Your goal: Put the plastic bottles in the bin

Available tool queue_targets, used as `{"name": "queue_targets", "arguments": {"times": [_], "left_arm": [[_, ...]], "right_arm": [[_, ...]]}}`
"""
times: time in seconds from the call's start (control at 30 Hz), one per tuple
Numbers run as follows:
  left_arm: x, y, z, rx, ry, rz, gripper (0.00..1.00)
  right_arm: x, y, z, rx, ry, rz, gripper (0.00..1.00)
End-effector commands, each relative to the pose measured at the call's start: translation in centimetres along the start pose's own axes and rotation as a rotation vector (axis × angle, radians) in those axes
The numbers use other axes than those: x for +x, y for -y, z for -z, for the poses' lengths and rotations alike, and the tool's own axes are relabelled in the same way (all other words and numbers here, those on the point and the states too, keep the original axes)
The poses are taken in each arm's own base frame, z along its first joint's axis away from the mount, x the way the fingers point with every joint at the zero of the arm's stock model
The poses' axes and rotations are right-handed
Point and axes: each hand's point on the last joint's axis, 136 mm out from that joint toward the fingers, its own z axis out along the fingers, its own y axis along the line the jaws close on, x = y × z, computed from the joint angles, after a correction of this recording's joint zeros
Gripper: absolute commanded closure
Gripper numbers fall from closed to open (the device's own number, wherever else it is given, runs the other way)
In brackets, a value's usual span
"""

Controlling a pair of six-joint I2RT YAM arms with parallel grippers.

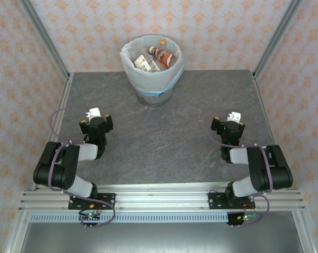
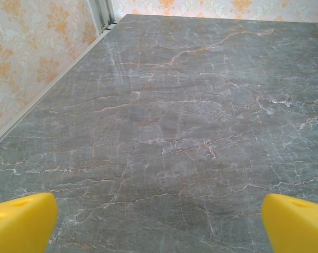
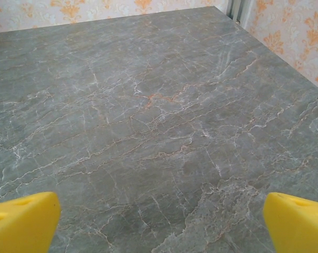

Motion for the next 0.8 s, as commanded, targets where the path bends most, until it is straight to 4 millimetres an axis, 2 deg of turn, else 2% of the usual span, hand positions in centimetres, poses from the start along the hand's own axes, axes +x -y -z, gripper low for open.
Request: {"name": "queue_targets", "arguments": {"times": [0.0,0.07,0.2,0.47,0.5,0.57,0.63,0.77], "left_arm": [[-1.3,-0.4,0.1,-0.03,0.049,0.011,0.0],[-1.2,-0.4,0.1,-0.03,0.047,0.01,0.0],[-1.3,-0.4,0.1,-0.027,0.049,0.01,0.0],[-1.3,-0.4,0.1,-0.026,0.048,0.008,0.0],[-1.3,-0.4,0.1,-0.026,0.05,0.009,0.0],[-1.3,-0.4,0.1,-0.025,0.049,0.007,0.0],[-1.3,-0.4,0.1,-0.026,0.049,0.009,0.0],[-1.3,-0.4,0.1,-0.026,0.049,0.008,0.0]], "right_arm": [[-1.6,0.0,0.6,-0.025,0.14,-0.043,0.01],[-1.5,-0.1,0.4,-0.02,0.111,-0.037,0.01],[-1.4,1.0,-2.2,0.082,-0.018,-0.047,0.01],[-1.5,1.2,-2.1,0.064,-0.002,-0.073,0.01],[-1.4,1.0,-2.2,0.048,-0.008,-0.068,0.01],[-1.1,-1.2,-2.3,-0.093,-0.043,-0.029,0.01],[-1.1,-1.3,-2.2,-0.158,-0.038,-0.054,0.01],[-1.1,-1.4,-2.2,-0.158,-0.042,-0.052,0.01]]}}
